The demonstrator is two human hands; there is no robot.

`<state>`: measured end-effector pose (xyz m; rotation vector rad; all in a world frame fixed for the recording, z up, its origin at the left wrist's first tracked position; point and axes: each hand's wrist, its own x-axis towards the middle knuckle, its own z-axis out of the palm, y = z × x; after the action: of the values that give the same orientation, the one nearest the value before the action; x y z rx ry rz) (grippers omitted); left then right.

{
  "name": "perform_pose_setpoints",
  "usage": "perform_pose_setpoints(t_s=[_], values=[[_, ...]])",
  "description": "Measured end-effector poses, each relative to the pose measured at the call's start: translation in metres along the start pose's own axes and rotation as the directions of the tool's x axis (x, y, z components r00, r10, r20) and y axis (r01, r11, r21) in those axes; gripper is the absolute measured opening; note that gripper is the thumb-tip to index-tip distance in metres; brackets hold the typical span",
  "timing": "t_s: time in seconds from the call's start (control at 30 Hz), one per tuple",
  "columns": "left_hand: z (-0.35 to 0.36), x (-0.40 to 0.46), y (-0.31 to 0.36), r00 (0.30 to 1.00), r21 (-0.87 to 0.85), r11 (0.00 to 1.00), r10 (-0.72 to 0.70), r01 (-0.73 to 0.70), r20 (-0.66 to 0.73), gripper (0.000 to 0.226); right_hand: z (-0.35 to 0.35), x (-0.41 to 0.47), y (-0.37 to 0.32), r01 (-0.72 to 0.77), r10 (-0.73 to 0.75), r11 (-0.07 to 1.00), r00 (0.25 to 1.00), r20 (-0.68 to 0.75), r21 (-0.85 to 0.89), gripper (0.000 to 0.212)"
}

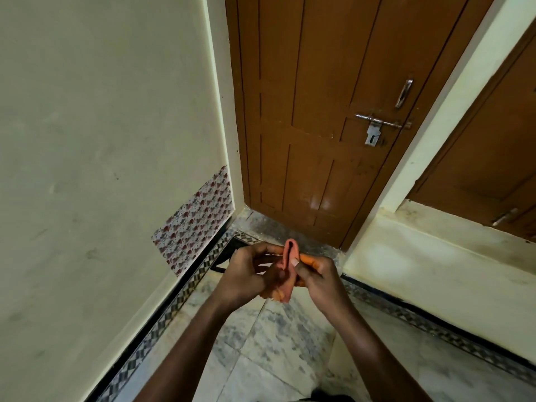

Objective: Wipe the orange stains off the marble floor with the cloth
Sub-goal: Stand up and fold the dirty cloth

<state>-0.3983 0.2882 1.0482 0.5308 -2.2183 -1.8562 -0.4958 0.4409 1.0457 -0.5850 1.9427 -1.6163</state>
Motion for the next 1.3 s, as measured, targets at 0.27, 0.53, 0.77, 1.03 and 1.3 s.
perform_pose_setpoints(t_s=[0.27, 0.53, 0.77, 1.03, 1.3], values=[[-0.006, 0.008, 0.012, 0.999, 0.097, 0.995, 0.027, -0.024, -0.03, 0.019, -0.011, 0.001, 0.008, 0.001, -0.001, 1.0, 0.998, -0.064, 0.008, 0.024], [-0.039, 0.041, 0.045, 0.959, 0.319, 0.941, 0.023, -0.117, 0.282, 0.026, -0.021, -0.007, 0.002, -0.084, 0.075, 0.988, 0.995, 0.071, 0.132, 0.031], [-0.027, 0.044, 0.01, 0.982, 0.242, 0.97, -0.007, -0.04, 0.188, 0.028, 0.001, -0.019, 0.003, -0.121, 0.122, 0.992, 0.993, 0.007, -0.038, 0.015], [0.025, -0.049, -0.068, 0.876, -0.27, 0.886, -0.436, 0.378, -0.204, 0.056, 0.002, -0.031, 0.004, -0.213, 0.234, 0.936, 0.971, -0.044, 0.279, 0.028], [0.039, -0.065, -0.048, 0.922, -0.704, 0.668, -0.384, 0.24, -0.05, 0.052, -0.008, -0.039, 0.008, -0.191, 0.209, 0.923, 0.978, -0.018, 0.333, 0.041]])
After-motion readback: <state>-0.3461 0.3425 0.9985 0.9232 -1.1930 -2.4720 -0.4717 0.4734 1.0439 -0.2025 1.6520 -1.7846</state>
